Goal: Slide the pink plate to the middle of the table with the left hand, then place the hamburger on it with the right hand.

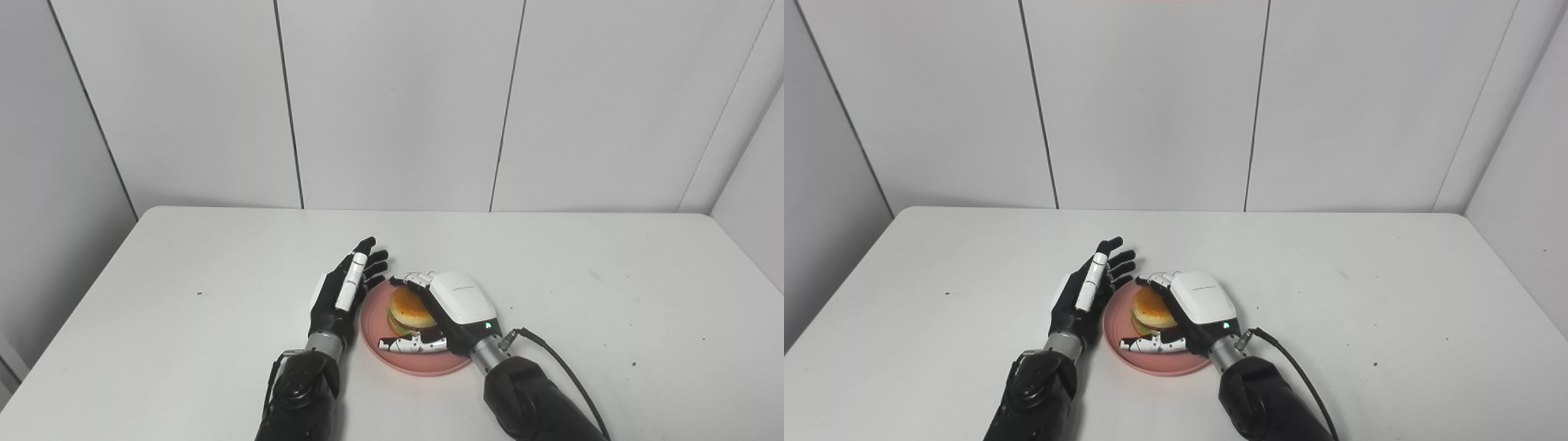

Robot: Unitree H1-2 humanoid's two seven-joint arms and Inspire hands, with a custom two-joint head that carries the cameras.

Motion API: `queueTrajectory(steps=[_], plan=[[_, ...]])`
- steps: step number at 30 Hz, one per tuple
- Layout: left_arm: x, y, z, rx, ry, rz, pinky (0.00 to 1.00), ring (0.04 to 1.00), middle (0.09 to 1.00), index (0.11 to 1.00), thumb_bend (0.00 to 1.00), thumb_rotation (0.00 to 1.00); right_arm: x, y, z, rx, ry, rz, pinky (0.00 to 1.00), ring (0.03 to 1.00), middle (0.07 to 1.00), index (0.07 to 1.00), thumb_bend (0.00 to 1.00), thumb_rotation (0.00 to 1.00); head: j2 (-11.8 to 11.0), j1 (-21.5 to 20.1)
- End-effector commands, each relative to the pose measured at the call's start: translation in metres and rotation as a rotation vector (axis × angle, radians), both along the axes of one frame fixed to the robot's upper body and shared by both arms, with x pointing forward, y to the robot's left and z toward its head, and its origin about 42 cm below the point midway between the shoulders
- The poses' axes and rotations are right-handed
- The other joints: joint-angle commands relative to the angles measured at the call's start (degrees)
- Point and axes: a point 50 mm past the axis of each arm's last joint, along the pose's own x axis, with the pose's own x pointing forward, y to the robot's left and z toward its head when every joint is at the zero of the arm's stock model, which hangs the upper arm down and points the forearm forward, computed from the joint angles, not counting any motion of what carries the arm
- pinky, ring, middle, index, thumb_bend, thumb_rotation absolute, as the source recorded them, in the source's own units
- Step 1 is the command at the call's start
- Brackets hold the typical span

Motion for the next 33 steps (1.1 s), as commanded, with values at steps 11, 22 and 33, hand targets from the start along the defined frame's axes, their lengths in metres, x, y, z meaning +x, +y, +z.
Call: queueTrajectory(steps=[11, 22, 33], plan=[[-0.004, 0.003, -0.006, -0.017, 0.028, -0.013, 0.83, 0.828, 0.794, 0.828, 0.76, 0.80, -0.012, 0.003, 0.047, 0.114, -0.075, 0.021, 0.70, 0.817, 0.820, 0.791, 0.86, 1.00, 0.2, -0.2], [-0.005, 0.002, -0.007, -0.019, 0.038, -0.015, 0.81, 0.821, 0.800, 0.854, 0.78, 0.78, -0.038, 0.007, 0.115, 0.271, -0.214, 0.094, 0.64, 0.778, 0.798, 0.782, 0.83, 1.00, 0.2, -0.6], [-0.016, 0.005, -0.013, 0.133, -0.156, 0.207, 0.90, 0.893, 0.868, 0.839, 0.78, 0.76, -0.030, -0.024, 0.109, 0.689, -0.177, -0.016, 0.66, 0.756, 0.780, 0.742, 0.79, 1.00, 0.4, -0.2]])
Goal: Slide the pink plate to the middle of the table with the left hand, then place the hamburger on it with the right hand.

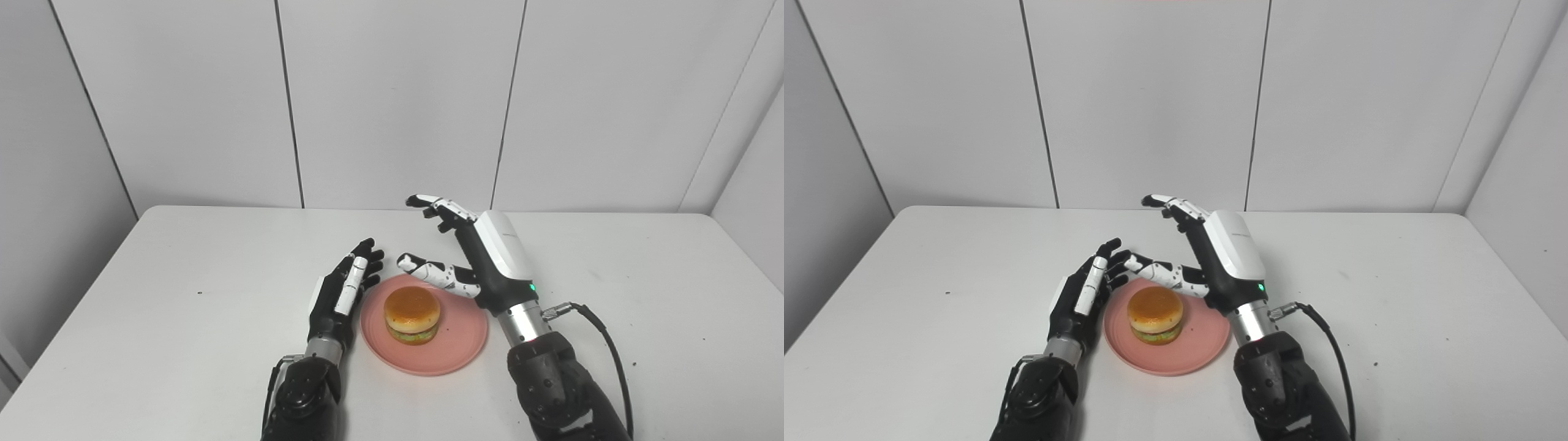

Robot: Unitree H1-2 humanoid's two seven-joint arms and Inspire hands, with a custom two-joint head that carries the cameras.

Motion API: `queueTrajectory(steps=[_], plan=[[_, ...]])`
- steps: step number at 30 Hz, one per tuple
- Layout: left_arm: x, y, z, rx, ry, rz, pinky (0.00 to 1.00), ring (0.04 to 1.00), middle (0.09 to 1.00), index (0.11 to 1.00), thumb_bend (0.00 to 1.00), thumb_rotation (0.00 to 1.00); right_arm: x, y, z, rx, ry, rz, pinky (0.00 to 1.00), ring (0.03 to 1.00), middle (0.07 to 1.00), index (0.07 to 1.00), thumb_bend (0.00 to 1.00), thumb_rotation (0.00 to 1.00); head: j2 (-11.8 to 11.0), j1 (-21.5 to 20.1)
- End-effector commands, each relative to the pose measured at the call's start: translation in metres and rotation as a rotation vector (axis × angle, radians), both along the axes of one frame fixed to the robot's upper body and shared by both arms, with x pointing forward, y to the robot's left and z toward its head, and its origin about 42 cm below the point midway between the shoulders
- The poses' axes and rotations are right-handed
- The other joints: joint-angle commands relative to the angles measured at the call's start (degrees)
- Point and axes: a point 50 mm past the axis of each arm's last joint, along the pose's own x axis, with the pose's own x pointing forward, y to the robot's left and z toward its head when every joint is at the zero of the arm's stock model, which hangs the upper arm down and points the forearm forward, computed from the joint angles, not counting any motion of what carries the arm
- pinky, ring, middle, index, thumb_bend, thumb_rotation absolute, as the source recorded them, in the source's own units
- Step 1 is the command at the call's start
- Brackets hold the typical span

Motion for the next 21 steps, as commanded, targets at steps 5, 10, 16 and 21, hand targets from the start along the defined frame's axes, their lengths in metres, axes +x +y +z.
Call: queueTrajectory(steps=[5, 10, 16, 21], plan=[[-0.014, 0.007, -0.009, 0.163, -0.156, 0.169, 0.99, 0.996, 0.996, 0.989, 0.70, 0.85, 0.011, -0.016, -0.009, 0.553, 0.080, 0.012, 0.67, 0.765, 0.796, 0.775, 0.77, 0.99, 0.0, 0.5], [-0.019, 0.011, -0.016, 0.164, -0.115, 0.210, 1.00, 1.000, 1.000, 1.000, 0.75, 0.88, 0.017, -0.030, -0.034, 0.767, 0.171, -0.037, 0.80, 0.830, 0.832, 0.818, 0.77, 1.00, 0.1, 0.3], [-0.023, 0.014, -0.022, 0.169, -0.090, 0.203, 1.00, 1.000, 1.000, 1.000, 0.72, 0.89, 0.017, -0.039, -0.057, 0.832, 0.249, -0.074, 0.85, 0.861, 0.856, 0.844, 0.77, 1.00, 0.3, 0.2], [-0.023, 0.015, -0.021, 0.169, -0.086, 0.171, 1.00, 1.000, 1.000, 1.000, 0.69, 0.91, 0.013, -0.040, -0.072, 0.847, 0.285, -0.075, 0.89, 0.878, 0.872, 0.856, 0.77, 1.00, 0.3, 0.1]])
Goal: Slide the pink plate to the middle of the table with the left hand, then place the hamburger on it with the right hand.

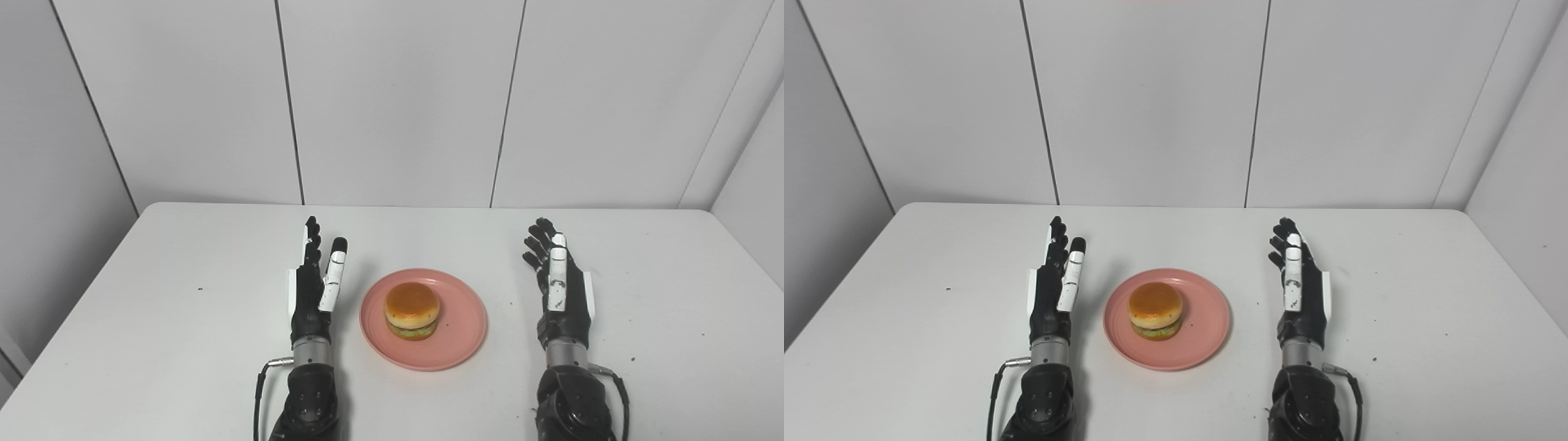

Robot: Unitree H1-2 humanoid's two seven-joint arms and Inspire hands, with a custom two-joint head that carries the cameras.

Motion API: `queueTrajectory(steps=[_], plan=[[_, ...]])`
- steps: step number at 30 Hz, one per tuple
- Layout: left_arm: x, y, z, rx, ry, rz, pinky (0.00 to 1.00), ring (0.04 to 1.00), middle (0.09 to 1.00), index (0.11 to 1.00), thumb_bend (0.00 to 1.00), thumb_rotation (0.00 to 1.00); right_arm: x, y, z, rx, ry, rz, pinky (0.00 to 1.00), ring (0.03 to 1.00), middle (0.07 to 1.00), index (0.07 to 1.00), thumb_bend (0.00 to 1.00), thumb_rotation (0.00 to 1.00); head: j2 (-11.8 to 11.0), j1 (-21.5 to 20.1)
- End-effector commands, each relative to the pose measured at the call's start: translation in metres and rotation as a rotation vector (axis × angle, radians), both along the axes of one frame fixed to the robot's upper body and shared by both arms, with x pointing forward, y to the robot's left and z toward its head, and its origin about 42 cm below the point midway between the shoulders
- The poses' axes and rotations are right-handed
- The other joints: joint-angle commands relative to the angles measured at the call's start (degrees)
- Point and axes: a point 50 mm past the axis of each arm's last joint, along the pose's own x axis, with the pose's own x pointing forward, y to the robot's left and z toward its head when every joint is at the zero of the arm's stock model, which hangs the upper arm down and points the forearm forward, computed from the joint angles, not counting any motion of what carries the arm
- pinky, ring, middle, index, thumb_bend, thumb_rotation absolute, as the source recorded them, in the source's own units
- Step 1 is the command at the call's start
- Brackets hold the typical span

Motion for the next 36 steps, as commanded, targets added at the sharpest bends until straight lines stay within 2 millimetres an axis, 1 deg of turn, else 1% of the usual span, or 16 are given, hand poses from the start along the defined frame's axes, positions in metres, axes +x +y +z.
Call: queueTrajectory(steps=[1, 4, 8, 10, 12, 14, 16, 17, 19, 20, 22, 24, 27, 29, 32, 36], plan=[[-0.014, 0.011, -0.026, 0.018, 0.082, -0.009, 1.00, 1.000, 1.000, 1.000, 0.69, 0.91, 0.004, 0.005, 0.013, 0.002, -0.079, 0.017, 0.89, 0.878, 0.872, 0.853, 0.77, 1.00, -0.1, 0.0], [-0.012, 0.016, -0.023, 0.026, 0.111, -0.030, 1.00, 1.000, 1.000, 1.000, 0.72, 0.92, 0.002, 0.007, 0.006, -0.014, -0.059, 0.013, 0.88, 0.868, 0.867, 0.852, 0.77, 1.00, 0.0, -0.2], [-0.010, 0.020, -0.021, 0.037, 0.141, -0.025, 1.00, 1.000, 0.999, 1.000, 0.79, 0.93, -0.002, 0.007, 0.001, -0.040, -0.052, 0.015, 0.87, 0.861, 0.867, 0.856, 0.76, 1.00, 0.1, -0.4], [-0.010, 0.022, -0.021, 0.034, 0.153, -0.023, 1.00, 1.000, 0.995, 1.000, 0.79, 0.93, -0.003, 0.007, -0.002, -0.053, -0.043, 0.017, 0.87, 0.864, 0.868, 0.858, 0.75, 1.00, 0.1, -0.4], [-0.010, 0.023, -0.020, 0.028, 0.164, -0.024, 1.00, 0.997, 0.984, 0.998, 0.76, 0.92, -0.004, 0.007, -0.005, -0.054, -0.029, 0.020, 0.89, 0.877, 0.875, 0.857, 0.76, 1.00, 0.2, -0.5], [-0.010, 0.023, -0.021, 0.028, 0.181, -0.020, 0.99, 0.995, 0.981, 0.995, 0.76, 0.92, -0.005, 0.006, -0.006, -0.069, -0.018, 0.023, 0.90, 0.881, 0.877, 0.857, 0.76, 1.00, 0.2, -0.5], [-0.011, 0.023, -0.021, 0.016, 0.195, -0.013, 0.96, 0.983, 0.969, 0.975, 0.78, 0.90, -0.005, 0.006, -0.007, -0.095, -0.006, 0.021, 0.90, 0.886, 0.881, 0.855, 0.75, 1.00, 0.2, -0.6], [-0.011, 0.023, -0.021, 0.017, 0.201, -0.008, 0.95, 0.975, 0.962, 0.968, 0.78, 0.88, -0.006, 0.006, -0.008, -0.111, 0.001, 0.023, 0.90, 0.886, 0.883, 0.853, 0.75, 1.00, 0.2, -0.6], [-0.012, 0.022, -0.022, 0.018, 0.208, -0.005, 0.91, 0.959, 0.951, 0.964, 0.78, 0.87, -0.006, 0.005, -0.008, -0.119, 0.022, 0.032, 0.91, 0.893, 0.890, 0.857, 0.76, 1.00, 0.2, -0.6], [-0.013, 0.022, -0.022, 0.012, 0.213, -0.001, 0.91, 0.960, 0.954, 0.967, 0.77, 0.87, -0.006, 0.006, -0.008, -0.118, 0.042, 0.041, 0.92, 0.897, 0.894, 0.859, 0.75, 1.00, 0.2, -0.6], [-0.014, 0.020, -0.023, 0.002, 0.222, 0.007, 0.91, 0.965, 0.959, 0.961, 0.78, 0.85, -0.006, 0.006, -0.009, -0.109, 0.089, 0.052, 0.95, 0.922, 0.922, 0.872, 0.75, 1.00, 0.2, -0.6], [-0.016, 0.019, -0.024, -0.004, 0.224, 0.014, 0.92, 0.966, 0.961, 0.960, 0.78, 0.85, -0.005, 0.006, -0.009, -0.110, 0.139, 0.053, 0.95, 0.924, 0.930, 0.876, 0.75, 1.00, 0.4, -0.5], [-0.017, 0.016, -0.025, -0.015, 0.215, 0.019, 0.94, 0.976, 0.977, 0.958, 0.78, 0.84, -0.004, 0.006, -0.007, -0.114, 0.182, 0.055, 0.95, 0.927, 0.939, 0.877, 0.71, 1.00, 0.5, -0.5], [-0.018, 0.013, -0.025, -0.020, 0.212, 0.018, 0.94, 0.983, 0.994, 0.966, 0.78, 0.83, -0.004, 0.006, -0.007, -0.128, 0.203, 0.056, 0.95, 0.930, 0.947, 0.876, 0.69, 1.00, 0.5, -0.6], [-0.018, 0.009, -0.026, -0.019, 0.225, 0.023, 0.92, 0.977, 0.988, 0.963, 0.84, 0.84, -0.003, 0.007, -0.007, -0.141, 0.224, 0.059, 0.94, 0.942, 0.958, 0.885, 0.69, 1.00, 0.6, -0.6], [-0.018, 0.006, -0.026, -0.016, 0.230, 0.022, 0.93, 0.976, 0.988, 0.961, 0.84, 0.84, -0.003, 0.007, -0.007, -0.153, 0.235, 0.069, 0.93, 0.945, 0.963, 0.896, 0.68, 1.00, 0.6, -0.6]])
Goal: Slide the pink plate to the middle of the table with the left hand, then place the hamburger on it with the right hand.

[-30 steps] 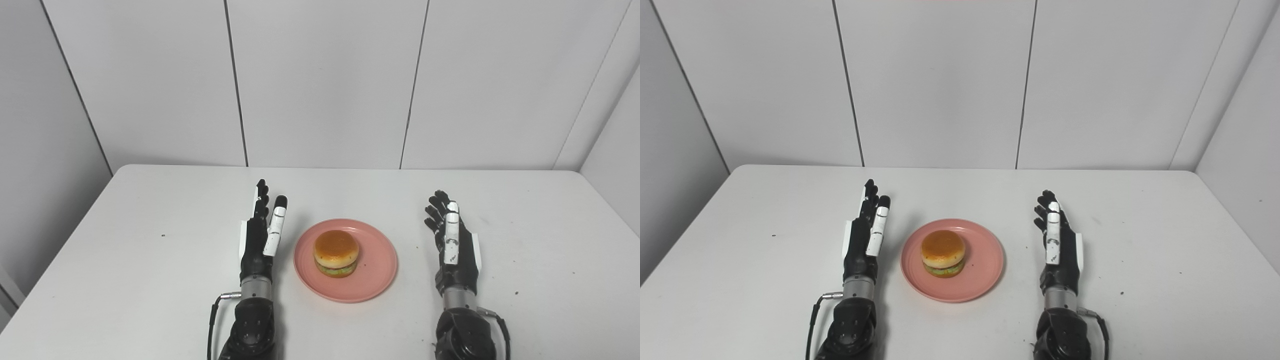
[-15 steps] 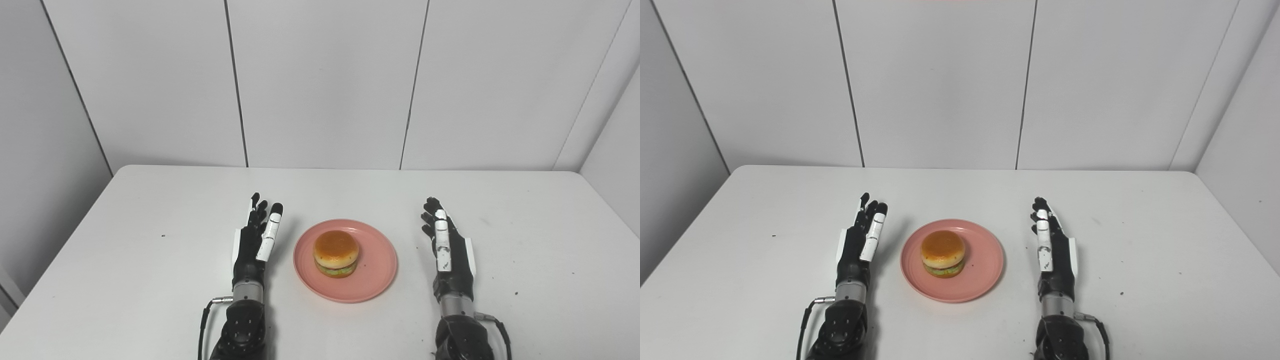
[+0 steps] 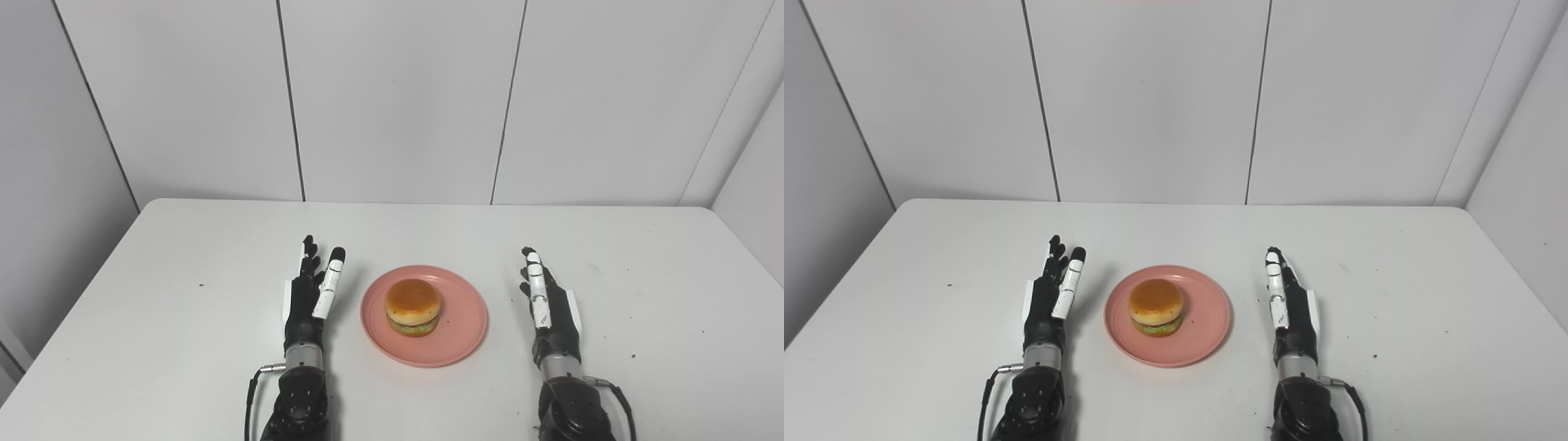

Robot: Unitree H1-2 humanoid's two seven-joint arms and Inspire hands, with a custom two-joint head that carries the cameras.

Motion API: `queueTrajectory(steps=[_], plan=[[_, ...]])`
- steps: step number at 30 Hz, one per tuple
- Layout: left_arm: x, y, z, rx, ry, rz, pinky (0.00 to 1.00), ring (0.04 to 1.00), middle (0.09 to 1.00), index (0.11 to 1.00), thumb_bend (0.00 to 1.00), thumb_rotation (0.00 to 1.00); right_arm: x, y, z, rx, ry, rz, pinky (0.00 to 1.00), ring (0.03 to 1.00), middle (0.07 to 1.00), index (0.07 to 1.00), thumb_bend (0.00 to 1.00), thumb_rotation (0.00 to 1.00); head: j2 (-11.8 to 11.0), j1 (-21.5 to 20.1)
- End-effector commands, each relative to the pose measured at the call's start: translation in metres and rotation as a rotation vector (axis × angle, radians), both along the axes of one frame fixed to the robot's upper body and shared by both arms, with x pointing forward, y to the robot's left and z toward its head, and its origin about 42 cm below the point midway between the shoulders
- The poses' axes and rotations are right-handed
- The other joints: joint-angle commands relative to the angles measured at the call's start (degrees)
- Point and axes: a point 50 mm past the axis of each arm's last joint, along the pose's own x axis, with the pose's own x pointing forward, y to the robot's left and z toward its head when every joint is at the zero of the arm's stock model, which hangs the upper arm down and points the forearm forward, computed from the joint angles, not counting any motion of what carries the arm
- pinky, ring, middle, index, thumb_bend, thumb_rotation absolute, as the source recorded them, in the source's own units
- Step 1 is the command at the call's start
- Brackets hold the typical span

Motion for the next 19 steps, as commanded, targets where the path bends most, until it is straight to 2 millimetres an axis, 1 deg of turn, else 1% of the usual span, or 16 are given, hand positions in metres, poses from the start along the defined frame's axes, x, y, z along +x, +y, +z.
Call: queueTrajectory(steps=[1, 4, 5, 8, 14, 19], plan=[[-0.0113, -0.0029, -0.0197, 0.008, 0.064, 0.003, 0.93, 0.980, 0.991, 0.963, 0.84, 0.84, 0.0059, 0.0044, 0.0075, -0.011, 0.016, 0.021, 0.93, 0.944, 0.964, 0.899, 0.68, 1.00, 0.0, 0.0], [-0.0119, -0.0037, -0.0201, -0.006, 0.077, -0.007, 0.95, 0.994, 0.999, 0.970, 0.85, 0.84, 0.0065, 0.0040, 0.0070, -0.010, 0.030, 0.025, 0.92, 0.946, 0.969, 0.913, 0.69, 1.00, 0.0, 0.0], [-0.0122, -0.0039, -0.0200, -0.009, 0.080, -0.007, 0.95, 0.989, 0.996, 0.969, 0.87, 0.84, 0.0066, 0.0039, 0.0069, -0.010, 0.033, 0.026, 0.92, 0.946, 0.971, 0.918, 0.69, 1.00, 0.0, 0.0], [-0.0128, -0.0034, -0.0207, 0.003, 0.075, -0.005, 0.93, 0.978, 0.988, 0.965, 0.85, 0.84, 0.0066, 0.0039, 0.0068, -0.010, 0.038, 0.029, 0.92, 0.946, 0.970, 0.922, 0.70, 1.00, 0.0, 0.0], [-0.0137, -0.0029, -0.0224, 0.010, 0.079, -0.005, 0.90, 0.958, 0.972, 0.953, 0.85, 0.85, 0.0062, 0.0040, 0.0068, -0.009, 0.039, 0.030, 0.91, 0.942, 0.964, 0.920, 0.70, 1.00, 0.2, -0.1], [-0.0151, -0.0025, -0.0218, 0.011, 0.087, -0.016, 0.93, 0.973, 0.981, 0.960, 0.84, 0.85, 0.0049, 0.0039, 0.0051, -0.011, 0.042, 0.031, 0.90, 0.941, 0.960, 0.920, 0.70, 1.00, 0.3, -0.1]])
